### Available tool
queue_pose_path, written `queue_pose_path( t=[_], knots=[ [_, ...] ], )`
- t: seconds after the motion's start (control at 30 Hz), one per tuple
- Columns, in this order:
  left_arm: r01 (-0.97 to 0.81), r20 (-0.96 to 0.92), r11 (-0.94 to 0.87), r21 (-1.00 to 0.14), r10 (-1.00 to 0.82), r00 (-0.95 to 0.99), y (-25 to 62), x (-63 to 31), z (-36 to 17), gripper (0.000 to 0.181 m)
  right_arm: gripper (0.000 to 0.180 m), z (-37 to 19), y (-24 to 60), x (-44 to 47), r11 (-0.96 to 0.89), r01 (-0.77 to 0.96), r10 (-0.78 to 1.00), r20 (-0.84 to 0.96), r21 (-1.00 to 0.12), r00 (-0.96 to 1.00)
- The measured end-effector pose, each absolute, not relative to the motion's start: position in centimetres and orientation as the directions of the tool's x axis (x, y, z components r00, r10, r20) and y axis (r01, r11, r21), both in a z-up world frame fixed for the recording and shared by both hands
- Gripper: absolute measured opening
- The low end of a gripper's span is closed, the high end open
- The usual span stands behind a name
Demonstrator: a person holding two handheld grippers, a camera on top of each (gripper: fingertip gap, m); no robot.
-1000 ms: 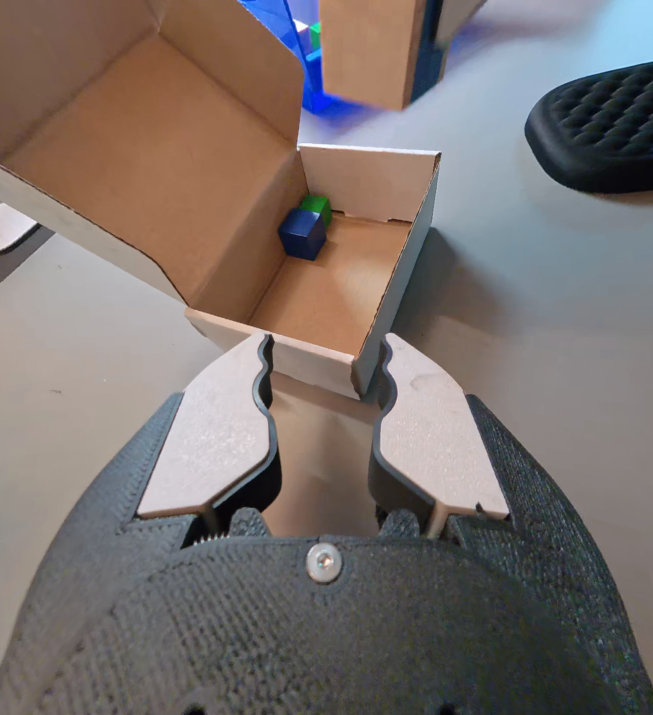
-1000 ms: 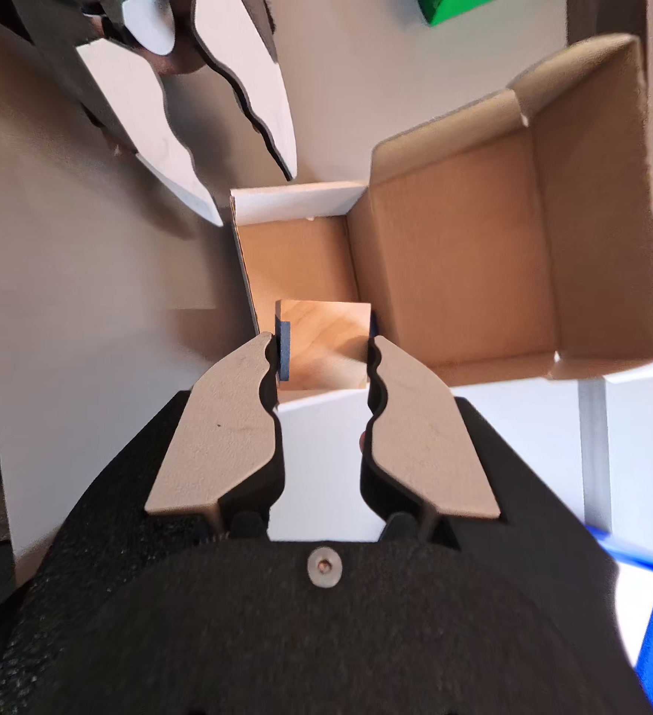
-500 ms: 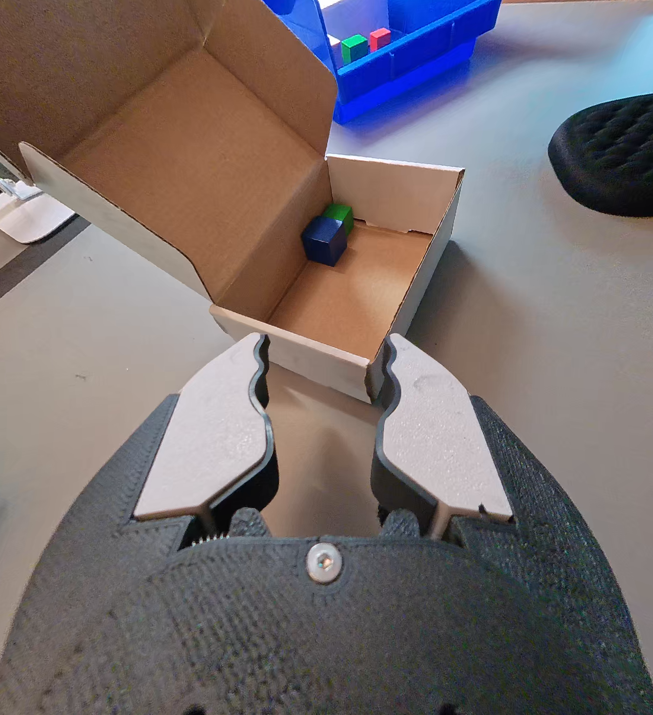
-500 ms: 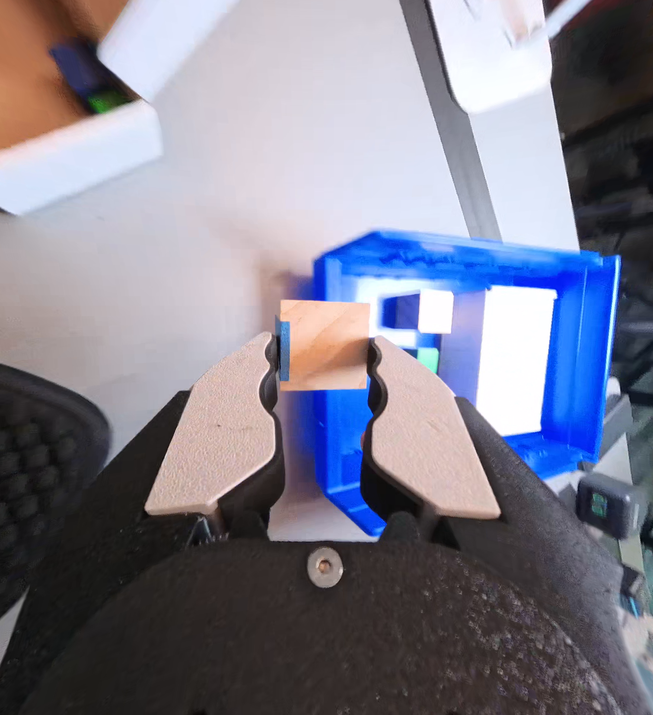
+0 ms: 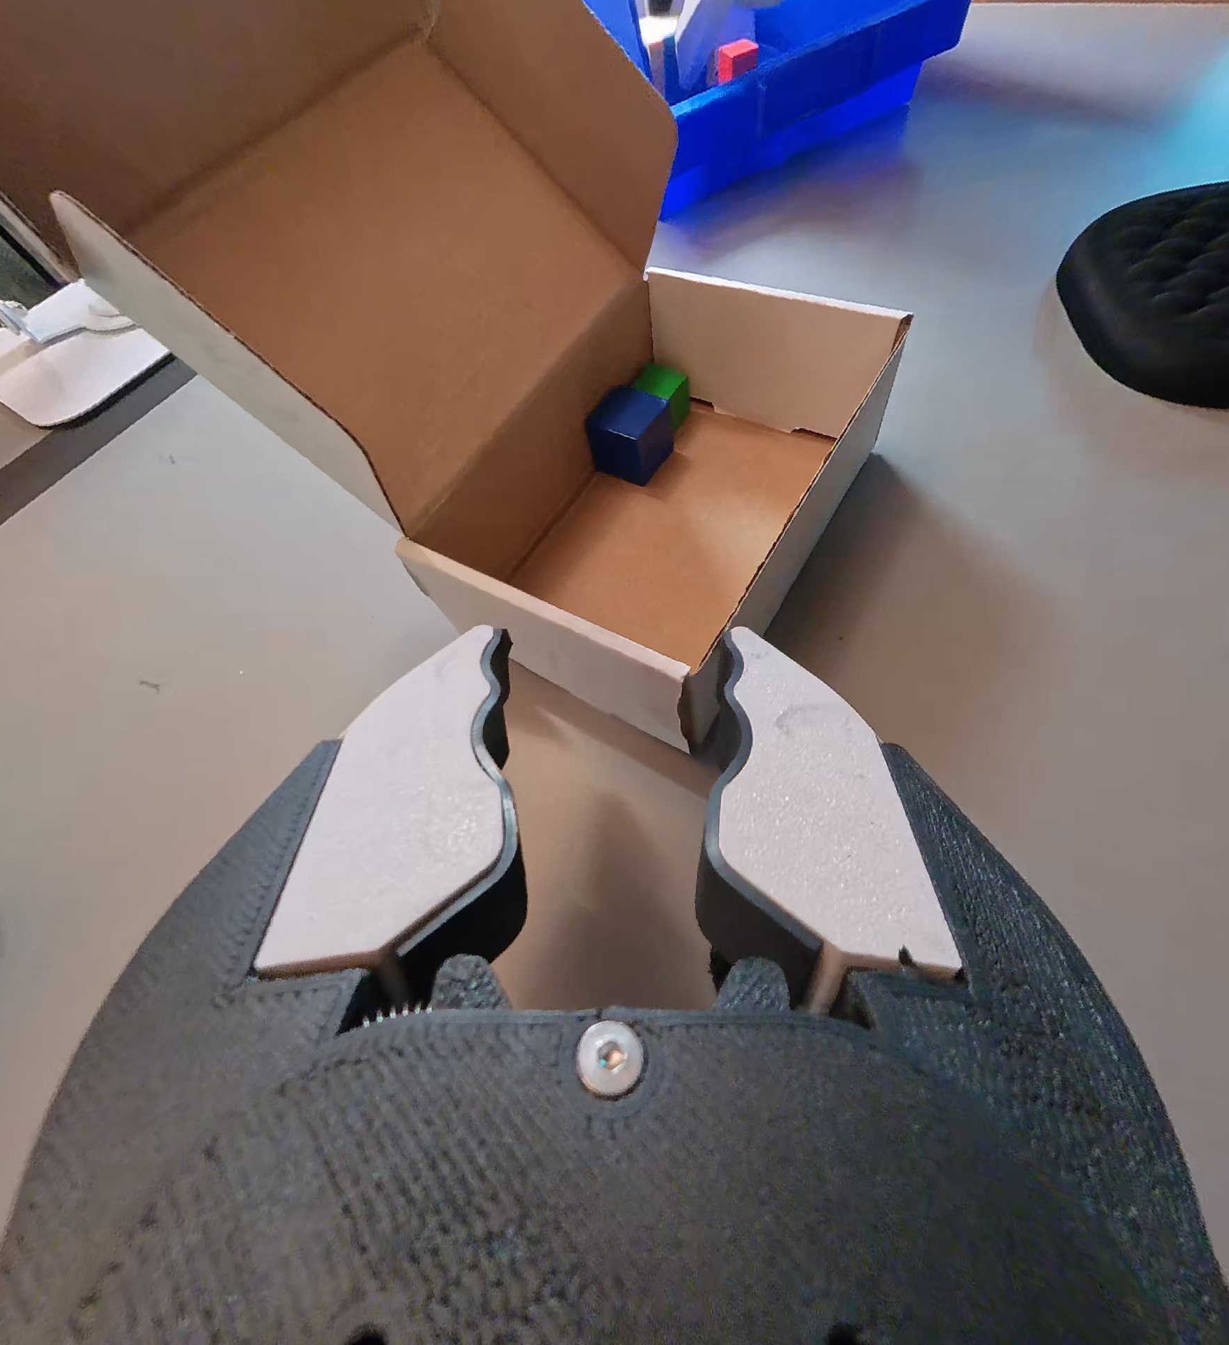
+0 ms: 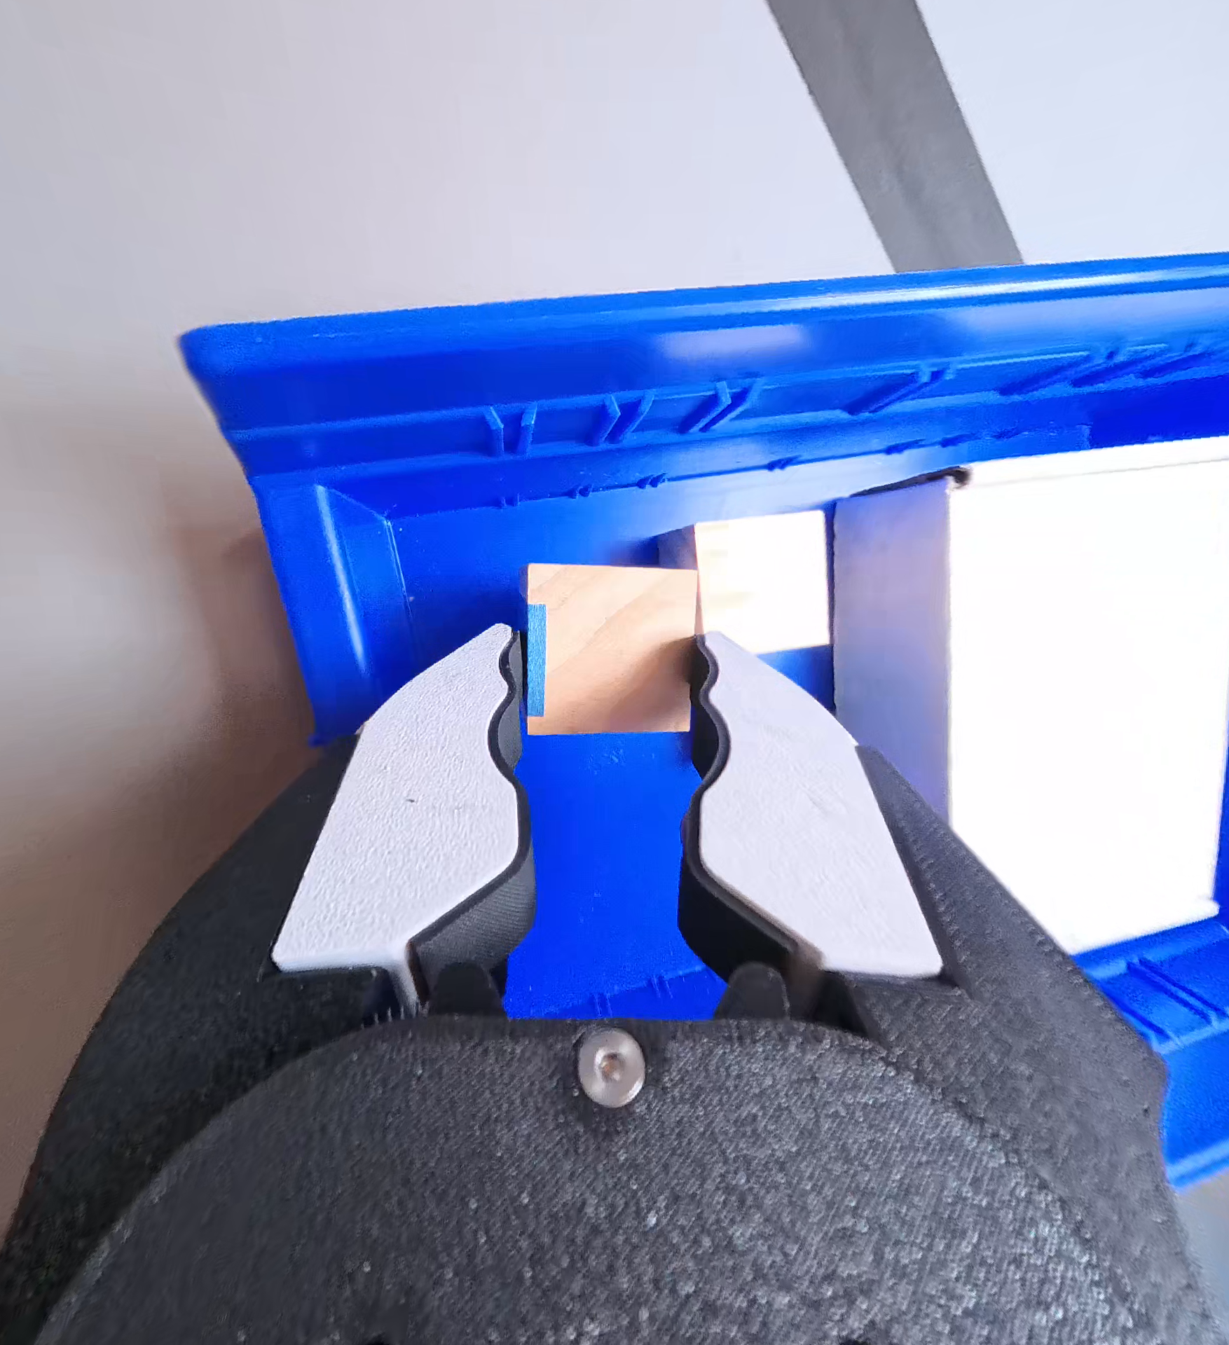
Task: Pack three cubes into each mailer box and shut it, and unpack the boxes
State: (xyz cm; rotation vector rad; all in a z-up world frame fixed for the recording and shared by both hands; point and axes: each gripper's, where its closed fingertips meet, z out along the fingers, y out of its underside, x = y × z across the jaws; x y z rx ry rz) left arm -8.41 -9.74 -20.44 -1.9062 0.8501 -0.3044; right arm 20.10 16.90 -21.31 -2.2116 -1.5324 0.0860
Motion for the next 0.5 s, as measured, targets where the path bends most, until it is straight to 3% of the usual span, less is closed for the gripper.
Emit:
queue_pose_path(
  t=[0.17,0.5],
  knots=[
    [-0.420,-0.138,-0.270,-0.866,-0.679,0.721,-9.8,-8.4,-20.5,0.054,0.044,-23.3,16.9,19.4,-0.290,0.880,0.921,0.140,-0.375,0.363],
    [-0.424,-0.136,-0.270,-0.864,-0.686,0.714,-9.9,-8.3,-20.6,0.053,0.047,-23.6,16.7,19.2,-0.182,0.928,0.948,0.192,-0.325,0.253]
  ],
)
